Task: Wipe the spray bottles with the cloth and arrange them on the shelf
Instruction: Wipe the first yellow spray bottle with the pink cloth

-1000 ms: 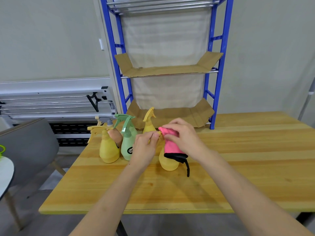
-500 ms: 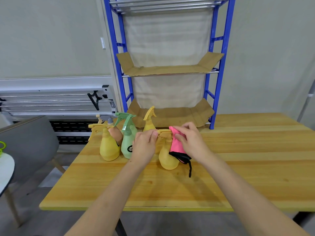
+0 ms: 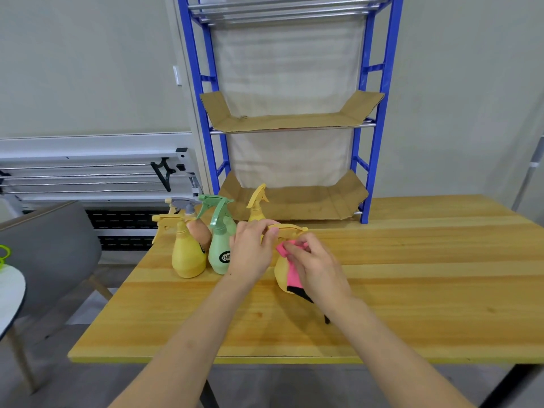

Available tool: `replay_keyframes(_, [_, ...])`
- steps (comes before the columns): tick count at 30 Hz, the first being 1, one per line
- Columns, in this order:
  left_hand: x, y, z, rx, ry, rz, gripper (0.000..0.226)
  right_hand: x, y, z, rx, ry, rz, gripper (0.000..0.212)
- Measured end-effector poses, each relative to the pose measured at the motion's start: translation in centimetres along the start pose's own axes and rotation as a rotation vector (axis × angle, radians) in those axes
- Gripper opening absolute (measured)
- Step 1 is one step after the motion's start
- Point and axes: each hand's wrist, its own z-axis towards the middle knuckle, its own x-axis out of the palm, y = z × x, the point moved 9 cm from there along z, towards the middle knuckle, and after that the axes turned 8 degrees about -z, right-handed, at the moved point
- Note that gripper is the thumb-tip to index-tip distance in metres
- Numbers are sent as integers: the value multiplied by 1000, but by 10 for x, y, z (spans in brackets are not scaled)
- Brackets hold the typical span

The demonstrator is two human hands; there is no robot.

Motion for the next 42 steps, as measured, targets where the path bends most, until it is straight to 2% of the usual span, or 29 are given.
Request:
replay_keyframes(5, [-1,-2,-1,-13,-15,36,25,1,1,6,72,55,69,28])
replay_keyframes(9, [-3,-5,-3,-14,-9,72,25,-7,10,8,-9,-29,-29,28])
replay_keyframes(13, [-2,-8,-5,-19,-6,89,25,-14,5,4,4,-68,21,38])
replay_keyframes(18, [-1,-9,-4,-30,1,88,23,-20,-6,1,28,-113,84,23])
replay_keyframes(29, [-1,-6,1,-44,19,86,25,-18,-22,2,131,-104,175,25])
replay_keyframes(36, [-1,-5,4,-39,43,67,24,-8,-35,1,290,-61,274,23])
replay_keyframes(42, [-1,-2,8,-46,47,51,22,11,-51,-8,414,71,302,24])
